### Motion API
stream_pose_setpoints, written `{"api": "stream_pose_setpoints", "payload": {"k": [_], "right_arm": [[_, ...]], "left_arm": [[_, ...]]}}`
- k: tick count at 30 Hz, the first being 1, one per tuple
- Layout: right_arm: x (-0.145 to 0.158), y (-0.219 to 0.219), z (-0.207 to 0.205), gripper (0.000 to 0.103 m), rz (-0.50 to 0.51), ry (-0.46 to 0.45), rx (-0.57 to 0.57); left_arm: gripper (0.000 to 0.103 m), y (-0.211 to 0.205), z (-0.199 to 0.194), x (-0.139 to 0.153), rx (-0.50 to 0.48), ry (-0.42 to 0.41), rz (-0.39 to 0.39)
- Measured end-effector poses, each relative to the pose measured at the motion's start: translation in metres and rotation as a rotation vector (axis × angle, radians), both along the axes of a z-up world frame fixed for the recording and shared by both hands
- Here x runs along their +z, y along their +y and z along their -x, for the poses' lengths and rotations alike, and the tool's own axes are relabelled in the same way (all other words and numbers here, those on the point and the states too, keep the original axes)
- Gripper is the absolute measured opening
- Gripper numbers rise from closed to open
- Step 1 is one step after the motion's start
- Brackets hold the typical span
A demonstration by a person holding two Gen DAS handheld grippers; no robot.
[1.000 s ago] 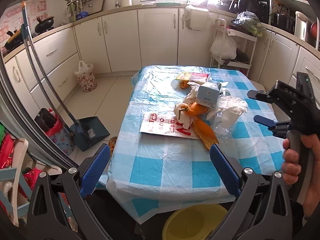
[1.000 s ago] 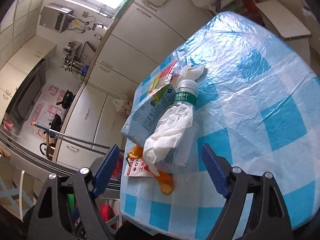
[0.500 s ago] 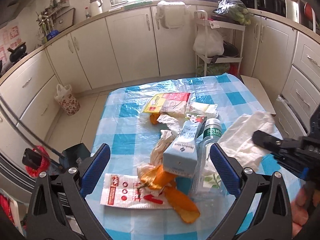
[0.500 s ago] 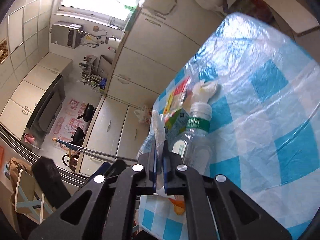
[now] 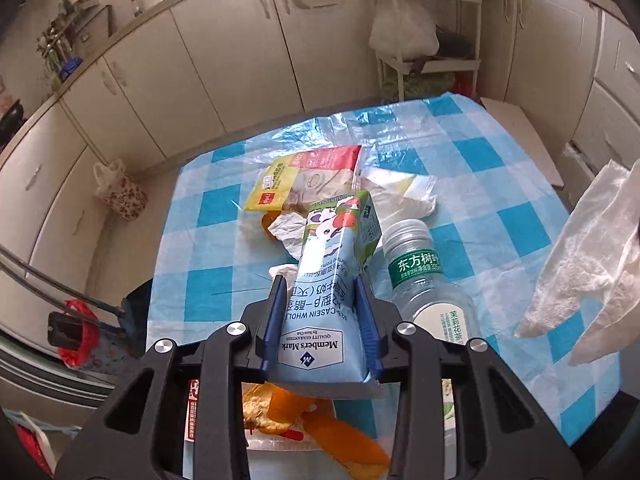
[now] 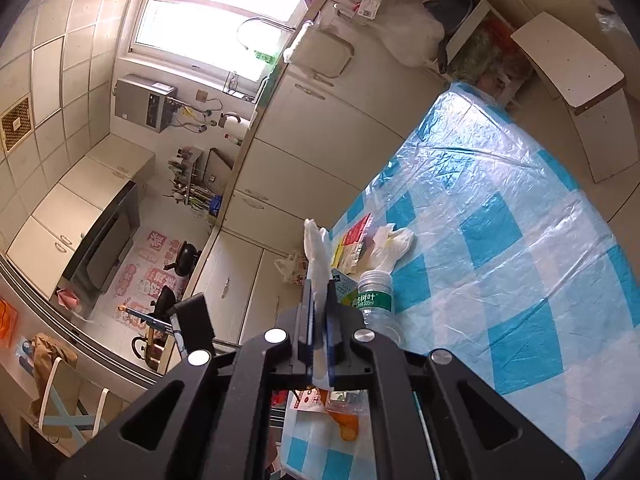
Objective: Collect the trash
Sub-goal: 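Grasp the white tissue with the right tool while the left tool grasps the milk carton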
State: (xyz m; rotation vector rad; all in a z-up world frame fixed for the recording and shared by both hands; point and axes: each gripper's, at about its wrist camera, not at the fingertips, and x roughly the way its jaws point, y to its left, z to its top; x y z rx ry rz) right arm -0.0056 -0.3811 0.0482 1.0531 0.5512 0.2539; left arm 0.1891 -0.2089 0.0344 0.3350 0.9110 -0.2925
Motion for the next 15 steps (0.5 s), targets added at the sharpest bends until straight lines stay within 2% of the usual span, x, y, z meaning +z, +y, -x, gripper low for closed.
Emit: {"api": "stream_pose_setpoints", "payload": {"k": [4,10,15], "right_arm": [[0.008,0.013,0.001,0.006,0.058,-0.030,0.027],[0.025,0.039,0.014,0.006,0.161,-0.093,0.075],[0.043,0.073,0.048,0.006,0.287,-0.168,0.102]], "left_arm": [[0.033,0.034,0.034,0.029,0.028,-0.055,0.126],[0.033,0.106,0.109,0.063,0.142,-0.117,0.344],[0.033,0.150,0.169,0.077,0.193,-0.169,0.423]]}}
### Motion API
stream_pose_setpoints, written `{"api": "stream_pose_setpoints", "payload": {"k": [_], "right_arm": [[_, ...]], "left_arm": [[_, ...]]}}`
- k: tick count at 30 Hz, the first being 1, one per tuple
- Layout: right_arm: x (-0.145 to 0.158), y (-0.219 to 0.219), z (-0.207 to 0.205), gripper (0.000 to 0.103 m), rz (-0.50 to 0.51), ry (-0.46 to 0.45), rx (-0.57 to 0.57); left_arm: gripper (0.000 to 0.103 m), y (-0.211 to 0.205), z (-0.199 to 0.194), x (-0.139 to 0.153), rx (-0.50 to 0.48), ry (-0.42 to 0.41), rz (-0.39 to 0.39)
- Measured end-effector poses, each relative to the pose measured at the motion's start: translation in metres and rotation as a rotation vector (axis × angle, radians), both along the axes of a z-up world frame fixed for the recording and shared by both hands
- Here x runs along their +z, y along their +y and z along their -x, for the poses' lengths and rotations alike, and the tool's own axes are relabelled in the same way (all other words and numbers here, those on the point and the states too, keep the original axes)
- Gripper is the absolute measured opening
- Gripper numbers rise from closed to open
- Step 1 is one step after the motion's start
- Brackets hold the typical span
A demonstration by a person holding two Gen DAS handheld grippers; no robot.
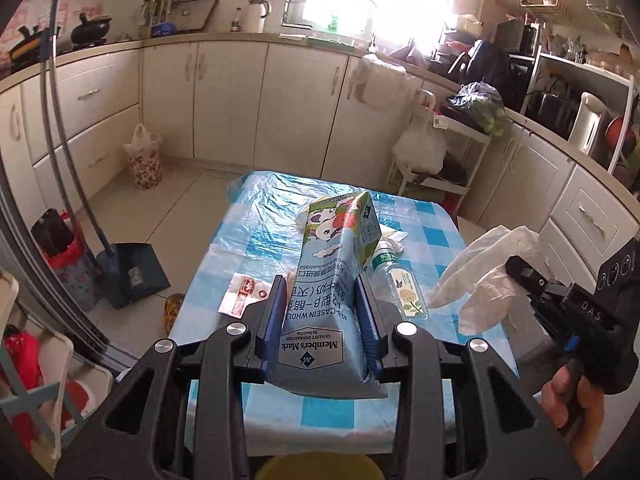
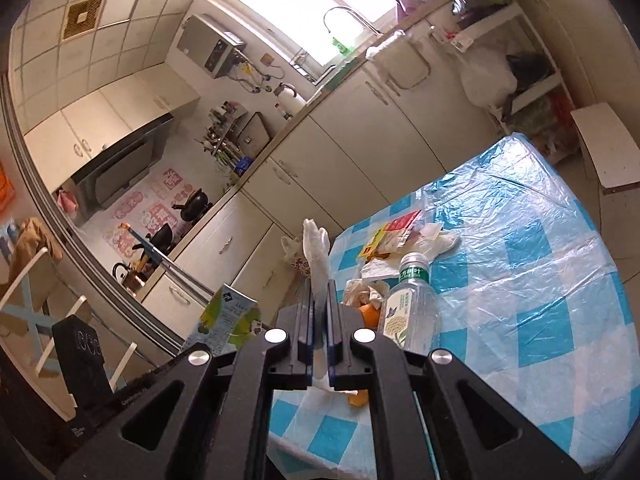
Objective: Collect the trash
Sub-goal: 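Grasp the white tissue with the right tool while the left tool grasps the milk carton, then carry the tissue over the yellow bin and open the right tool while the left tool holds the carton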
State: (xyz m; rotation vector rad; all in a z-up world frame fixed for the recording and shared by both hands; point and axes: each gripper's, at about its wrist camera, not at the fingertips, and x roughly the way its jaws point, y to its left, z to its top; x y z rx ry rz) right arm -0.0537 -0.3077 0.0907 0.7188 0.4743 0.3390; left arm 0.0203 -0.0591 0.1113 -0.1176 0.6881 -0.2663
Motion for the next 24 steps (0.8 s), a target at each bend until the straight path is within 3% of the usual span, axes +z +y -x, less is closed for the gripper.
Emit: {"api": "stream_pose_setpoints", "payload": {"k": [11,24], "right_arm": [[-0.001,0.037,0.096,0.006,0.058,-0.030,-0.060],[-0.006,0.075,0.124,0.006,0.093,-0.004,-0.011]], "left_arm": [[0.033,0.046,0.069,0.010,-0.010,-0.023,0.062],[0.033,0.084,0.101,0.022,0.007,-0.057,0.119]]}}
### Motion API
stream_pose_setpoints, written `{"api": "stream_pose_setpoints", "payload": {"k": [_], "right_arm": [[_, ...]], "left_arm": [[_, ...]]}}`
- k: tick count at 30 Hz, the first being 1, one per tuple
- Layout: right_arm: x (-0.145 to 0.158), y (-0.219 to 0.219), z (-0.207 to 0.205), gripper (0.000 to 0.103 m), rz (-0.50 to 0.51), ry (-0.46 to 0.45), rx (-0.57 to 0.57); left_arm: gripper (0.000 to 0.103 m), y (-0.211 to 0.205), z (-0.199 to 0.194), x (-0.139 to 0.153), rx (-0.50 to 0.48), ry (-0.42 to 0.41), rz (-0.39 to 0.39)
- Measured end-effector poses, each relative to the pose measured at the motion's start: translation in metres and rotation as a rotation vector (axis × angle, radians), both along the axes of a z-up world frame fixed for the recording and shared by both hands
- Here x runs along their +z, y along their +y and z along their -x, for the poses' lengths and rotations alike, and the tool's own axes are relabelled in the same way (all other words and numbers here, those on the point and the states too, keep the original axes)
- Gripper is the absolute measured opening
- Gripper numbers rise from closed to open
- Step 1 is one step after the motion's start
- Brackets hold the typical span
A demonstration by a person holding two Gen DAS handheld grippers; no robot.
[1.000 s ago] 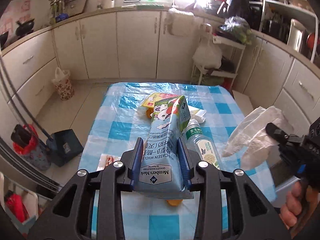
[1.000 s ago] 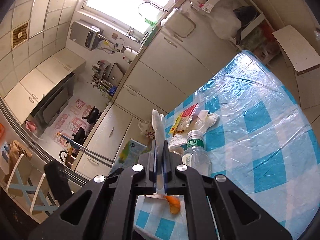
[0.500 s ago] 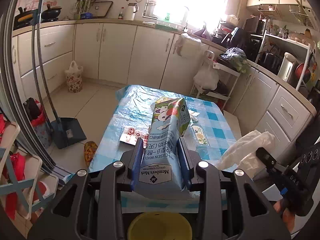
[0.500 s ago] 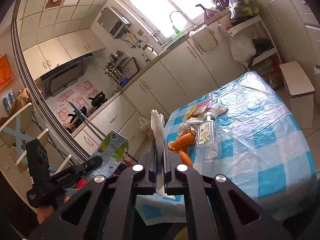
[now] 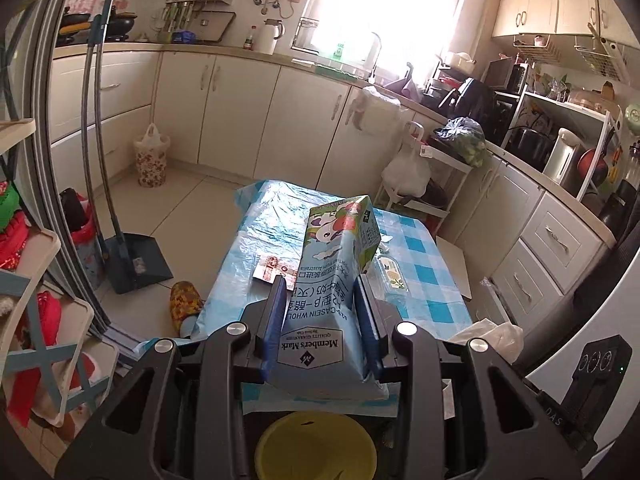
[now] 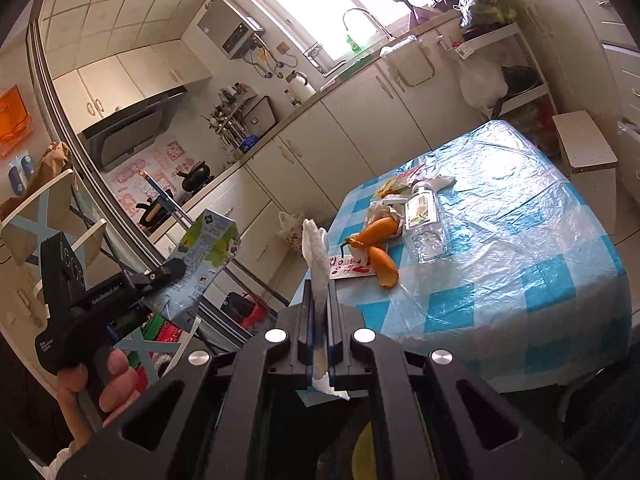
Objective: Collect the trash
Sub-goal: 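Carry the tissue over the yellow bin and open the right tool while the left tool holds the carton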
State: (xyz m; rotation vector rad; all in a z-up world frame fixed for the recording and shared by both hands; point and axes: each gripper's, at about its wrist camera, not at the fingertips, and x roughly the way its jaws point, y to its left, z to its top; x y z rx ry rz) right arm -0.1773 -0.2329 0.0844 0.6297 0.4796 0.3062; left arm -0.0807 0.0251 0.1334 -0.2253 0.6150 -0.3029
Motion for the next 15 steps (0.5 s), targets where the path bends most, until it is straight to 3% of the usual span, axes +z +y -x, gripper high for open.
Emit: {"api": "stream_pose_setpoints", "payload": {"k": [15], "right_arm": [[-0.003,0.023,0.018,0.007,0.046,0.010,0.051]], "left_arm": [[0.033,0.017,0.015,0.002,0.019,-0.013,0.035]]}}
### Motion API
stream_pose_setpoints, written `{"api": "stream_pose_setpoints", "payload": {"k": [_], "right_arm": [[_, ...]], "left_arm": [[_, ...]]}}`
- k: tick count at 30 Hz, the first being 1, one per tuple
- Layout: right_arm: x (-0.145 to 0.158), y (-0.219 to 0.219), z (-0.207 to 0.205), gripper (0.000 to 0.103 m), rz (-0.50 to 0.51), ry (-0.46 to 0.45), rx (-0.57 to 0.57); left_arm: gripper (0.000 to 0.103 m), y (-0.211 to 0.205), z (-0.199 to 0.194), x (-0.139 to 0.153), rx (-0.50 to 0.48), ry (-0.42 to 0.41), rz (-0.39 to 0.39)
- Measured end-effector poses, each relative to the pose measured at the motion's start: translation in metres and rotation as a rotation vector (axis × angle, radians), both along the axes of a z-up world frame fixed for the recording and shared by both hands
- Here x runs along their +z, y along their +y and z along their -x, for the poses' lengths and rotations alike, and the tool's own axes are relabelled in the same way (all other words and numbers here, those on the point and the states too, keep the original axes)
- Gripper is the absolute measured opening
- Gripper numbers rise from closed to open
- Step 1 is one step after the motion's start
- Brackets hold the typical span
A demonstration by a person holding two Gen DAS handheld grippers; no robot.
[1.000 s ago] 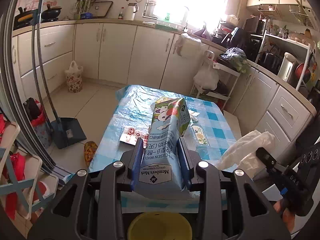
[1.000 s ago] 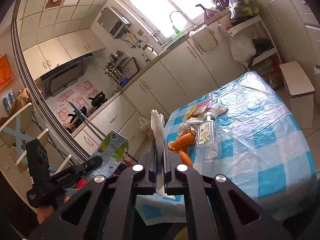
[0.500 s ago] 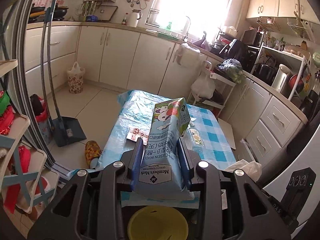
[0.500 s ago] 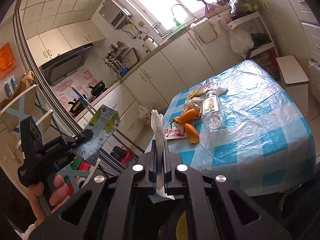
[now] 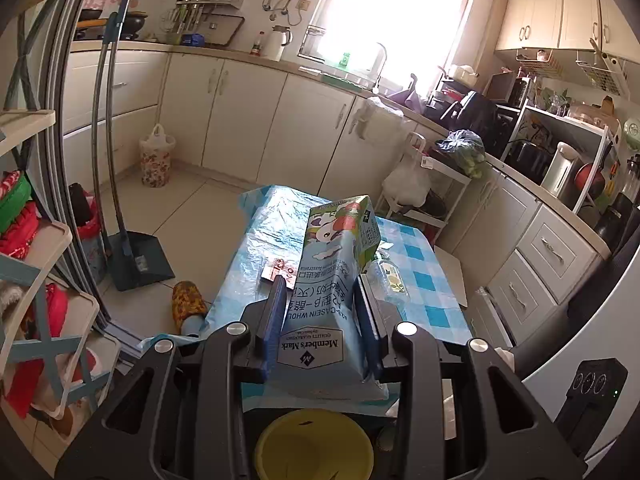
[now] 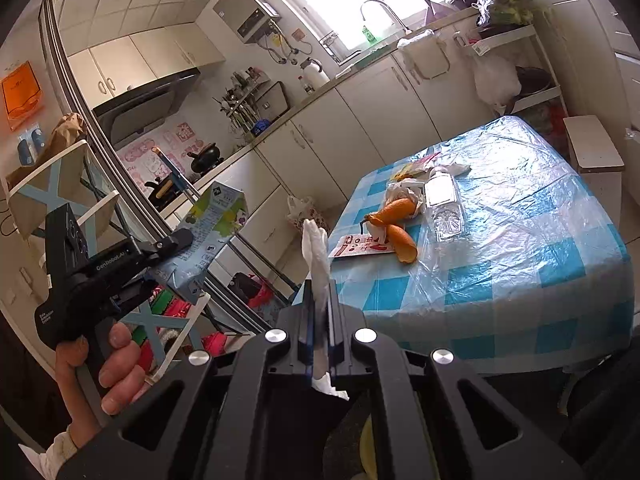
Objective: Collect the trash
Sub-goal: 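Carry the tissue over the yellow bin and open the right tool while the left tool holds the carton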
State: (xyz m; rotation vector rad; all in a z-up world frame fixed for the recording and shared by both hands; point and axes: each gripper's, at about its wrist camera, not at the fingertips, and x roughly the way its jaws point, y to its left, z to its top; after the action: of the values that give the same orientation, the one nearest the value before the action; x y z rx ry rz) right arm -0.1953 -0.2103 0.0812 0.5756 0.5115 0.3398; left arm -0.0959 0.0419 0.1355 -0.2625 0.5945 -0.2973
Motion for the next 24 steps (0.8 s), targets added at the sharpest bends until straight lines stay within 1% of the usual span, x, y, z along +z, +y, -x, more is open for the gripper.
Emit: {"api": "stream_pose_setpoints", "payload": {"k": [8,12,17,24], "right_arm": [[-0.020,0.004,-0.002,0.007,0.015,0.070,0.011],[-0.034,0.011,-0.007,0.007,0.040,0.117,0.034],[-0.057,0.023,-0.015,0.007,0.092,0.212,0.065],[-0.090,0.035,-0.032,0.007,0.148,0.370,0.079]], "left_arm": [[0.033,0.001,0.003,0.000,-0.001,0.007,0.001],[0.033,0.001,0.004,0.000,-0.006,0.005,0.000],[0.033,0.001,0.005,-0.003,-0.012,0.008,0.000],[0.033,0.002,0.005,-0.006,-0.018,0.015,0.003]]}}
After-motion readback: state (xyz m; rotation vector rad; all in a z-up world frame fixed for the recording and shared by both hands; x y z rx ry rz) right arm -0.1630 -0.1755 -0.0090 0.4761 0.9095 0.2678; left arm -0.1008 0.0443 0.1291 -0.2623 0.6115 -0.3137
